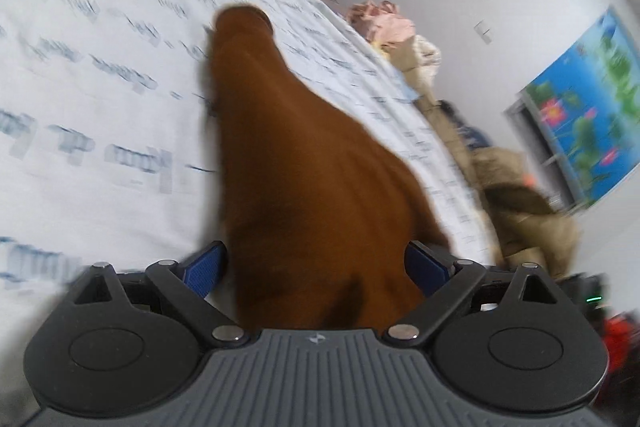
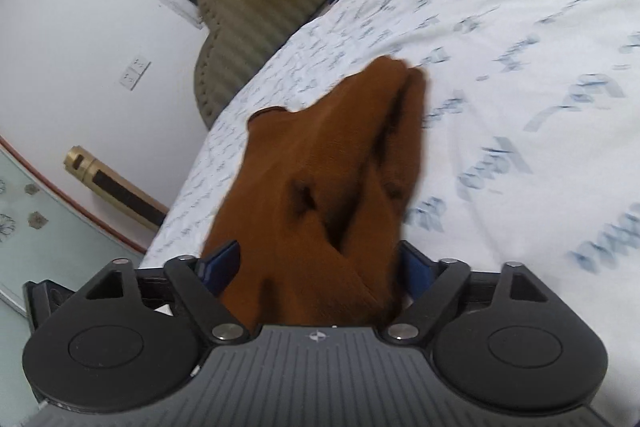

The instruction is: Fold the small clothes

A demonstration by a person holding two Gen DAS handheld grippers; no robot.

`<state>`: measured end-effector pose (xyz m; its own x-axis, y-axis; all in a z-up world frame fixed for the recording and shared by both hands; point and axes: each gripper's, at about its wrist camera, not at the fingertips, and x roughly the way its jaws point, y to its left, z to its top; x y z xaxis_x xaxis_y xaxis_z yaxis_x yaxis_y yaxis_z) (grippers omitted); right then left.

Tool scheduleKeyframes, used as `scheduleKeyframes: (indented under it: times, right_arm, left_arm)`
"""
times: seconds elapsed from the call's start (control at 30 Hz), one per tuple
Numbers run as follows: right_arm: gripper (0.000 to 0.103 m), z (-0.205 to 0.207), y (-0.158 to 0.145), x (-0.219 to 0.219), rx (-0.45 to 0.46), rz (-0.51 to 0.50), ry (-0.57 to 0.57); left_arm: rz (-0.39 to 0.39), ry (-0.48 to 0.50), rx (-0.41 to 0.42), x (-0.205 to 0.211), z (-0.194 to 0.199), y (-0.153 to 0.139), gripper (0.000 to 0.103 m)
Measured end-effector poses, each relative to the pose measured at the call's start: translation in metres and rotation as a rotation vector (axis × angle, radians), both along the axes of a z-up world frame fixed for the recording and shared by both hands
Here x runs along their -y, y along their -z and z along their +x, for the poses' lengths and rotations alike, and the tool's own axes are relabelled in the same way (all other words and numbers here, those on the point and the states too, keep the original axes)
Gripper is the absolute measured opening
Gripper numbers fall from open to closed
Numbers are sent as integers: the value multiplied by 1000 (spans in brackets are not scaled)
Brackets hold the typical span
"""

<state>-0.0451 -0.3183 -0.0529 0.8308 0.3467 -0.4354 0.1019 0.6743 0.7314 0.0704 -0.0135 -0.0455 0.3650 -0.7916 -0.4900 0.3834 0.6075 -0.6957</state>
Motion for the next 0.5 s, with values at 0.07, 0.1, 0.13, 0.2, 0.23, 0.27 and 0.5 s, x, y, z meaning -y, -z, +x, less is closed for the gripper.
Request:
scheduleKeyframes:
  times: [0.07, 0.1, 0.13, 0.2, 0.23, 0.27, 0.5]
  right_arm:
    - [80, 20, 3, -2, -3, 23, -15]
    - [80, 29, 3, 0, -7, 22, -19]
    - [79, 38, 3, 3, -13, 29, -19]
    - [79, 54, 4, 14, -20, 79, -26]
    - [79, 61, 4, 22, -22, 106, -33]
    - [78, 66, 6, 29, -31, 128, -41]
    - [76, 92, 7, 80, -64, 148, -64]
  left_arm:
    - [-35, -27, -48, 3, 17, 3, 96]
    - [-48, -36, -65, 4, 26, 4, 96]
    - [-58, -44, -85, 6, 37, 5, 96]
    - [-80, -53, -135, 8, 62, 7, 96]
    - [-88, -59, -157, 10, 74, 7, 96]
    - [-92, -59, -173, 11, 85, 7, 96]
    - [-67, -94, -178, 29, 142, 8, 96]
